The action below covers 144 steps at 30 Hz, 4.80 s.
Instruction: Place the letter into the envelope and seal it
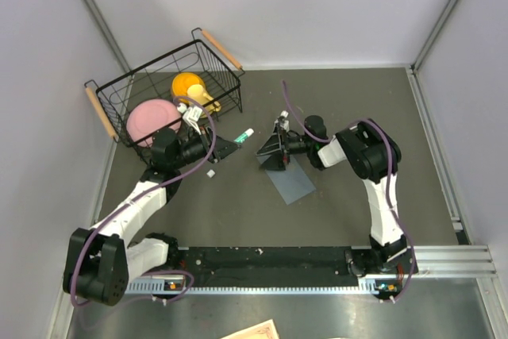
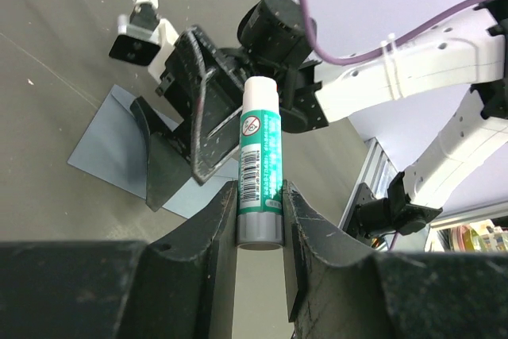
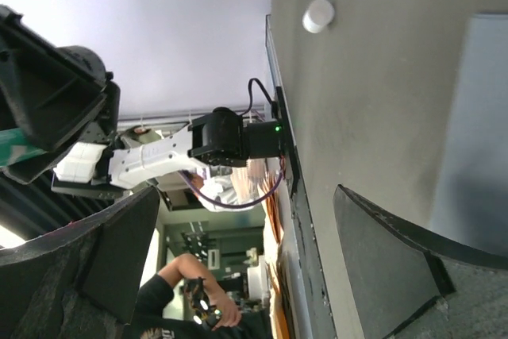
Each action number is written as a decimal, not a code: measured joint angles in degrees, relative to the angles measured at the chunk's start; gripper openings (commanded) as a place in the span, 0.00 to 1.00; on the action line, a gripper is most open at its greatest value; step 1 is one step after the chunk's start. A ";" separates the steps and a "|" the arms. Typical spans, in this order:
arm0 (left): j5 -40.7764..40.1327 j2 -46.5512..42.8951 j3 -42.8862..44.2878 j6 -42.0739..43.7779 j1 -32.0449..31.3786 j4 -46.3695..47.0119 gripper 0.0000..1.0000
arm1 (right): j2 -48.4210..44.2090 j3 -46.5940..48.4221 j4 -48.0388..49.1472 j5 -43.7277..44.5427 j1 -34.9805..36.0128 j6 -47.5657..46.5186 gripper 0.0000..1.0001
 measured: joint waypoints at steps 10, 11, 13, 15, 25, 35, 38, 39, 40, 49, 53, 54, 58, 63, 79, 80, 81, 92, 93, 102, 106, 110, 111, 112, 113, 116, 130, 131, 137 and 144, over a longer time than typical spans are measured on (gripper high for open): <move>-0.04 -0.28 0.00 0.59 0.00 -0.63 0.00 | 4.59 -1.70 8.52 -0.17 -0.04 2.56 0.90; -0.04 -0.28 0.00 0.61 0.00 -0.70 0.00 | 4.96 -1.68 10.19 -0.17 -0.04 3.34 0.90; -0.02 -0.28 0.00 0.61 0.00 -0.81 0.00 | 5.60 -1.66 12.87 -0.22 0.00 5.79 0.90; 0.02 -0.28 0.00 0.61 0.00 -0.83 0.00 | 5.46 -1.64 14.23 -0.28 0.09 8.17 0.90; 0.55 0.04 0.00 0.39 0.00 -0.31 0.00 | -5.27 -3.28 12.48 -0.20 -0.74 4.28 0.91; 0.83 0.15 0.00 0.33 0.00 0.07 0.00 | 0.61 -3.93 9.20 0.59 -2.51 0.74 0.90; 0.83 0.15 0.00 0.33 0.00 0.07 0.00 | 2.58 -3.93 7.76 1.03 -2.80 -1.01 0.90; 0.83 0.15 0.00 0.33 0.00 0.07 0.00 | 3.06 -4.02 7.58 1.05 -2.86 -1.05 0.90; 0.83 0.15 0.00 0.33 0.00 0.07 0.00 | 3.06 -4.04 7.67 1.03 -2.89 -1.18 0.89; 1.22 0.28 0.00 0.39 0.00 -0.09 0.00 | 7.10 -3.74 18.58 -1.18 -3.63 5.62 0.87; 1.22 0.28 0.00 0.42 0.00 -0.59 0.00 | 9.14 -3.08 23.80 -2.03 -3.91 10.16 0.87; 1.22 0.28 0.00 0.44 0.00 -0.81 0.00 | 9.44 -2.97 24.76 -2.08 -3.93 10.88 0.88; 1.20 0.26 0.00 0.57 0.00 -1.29 0.00 | 9.66 -2.99 26.10 -1.97 -4.00 11.69 0.88; 1.40 0.26 0.00 0.59 0.00 -1.27 0.00 | 8.37 -3.15 23.82 -1.44 -3.45 10.25 0.88; 3.19 0.26 0.00 0.33 0.04 0.09 0.00 | -5.79 -8.48 2.43 0.57 -2.40 -7.37 0.89; 3.19 0.26 0.00 0.33 0.04 0.07 0.00 | -5.68 -9.05 1.57 0.61 -2.45 -8.13 0.89; 3.19 0.26 0.00 0.33 0.04 0.09 0.00 | -5.46 -9.35 0.68 0.63 -2.58 -8.90 0.89; 5.14 0.26 0.00 0.85 0.04 0.52 0.00 | -2.67 -9.55 0.72 -0.04 -3.02 -10.99 0.88; 5.64 0.24 0.00 1.16 0.04 0.55 0.00 | -2.99 -9.55 0.52 -0.15 -3.02 -11.08 0.88; 14.40 -6.84 7.37 29.83 0.04 -17.97 0.00 | -29.57 -1.36 -48.24 1.14 -5.81 -48.57 0.91; 16.24 -11.76 11.39 50.95 -0.55 -30.01 0.00 | -43.58 5.70 -72.70 9.73 -6.86 -76.39 0.94; 15.17 -13.33 14.27 70.36 -3.50 -40.44 0.00 | -51.49 10.80 -87.56 14.36 -6.21 -92.30 0.94; 14.01 -13.70 14.58 75.71 -5.07 -42.66 0.00 | -51.87 13.07 -91.25 15.04 -5.62 -95.25 0.94; 12.61 -14.29 14.60 81.35 -6.95 -44.70 0.00 | -51.60 15.50 -94.47 15.37 -4.94 -97.48 0.94; 10.51 -14.97 14.58 86.68 -9.44 -46.62 0.00 | -50.84 18.21 -97.68 15.47 -3.82 -99.21 0.93; 4.85 -17.59 14.21 100.72 -16.68 -49.48 0.00 | -47.84 22.69 -103.47 14.21 -0.48 -100.39 0.93; -6.27 -20.22 13.25 131.03 -27.41 -51.41 0.00 | -33.77 28.20 -112.32 2.43 10.56 -92.70 0.90; -6.40 -20.22 13.20 131.69 -27.67 -51.41 0.00 | -33.75 28.89 -112.32 2.01 11.08 -92.37 0.89; -6.58 -19.32 13.20 133.26 -28.87 -51.41 0.00 | -31.39 31.34 -111.89 0.92 13.07 -90.79 0.76; -7.04 -18.16 13.20 133.90 -29.18 -51.43 0.00 | -27.98 32.22 -111.27 0.09 15.06 -89.15 0.54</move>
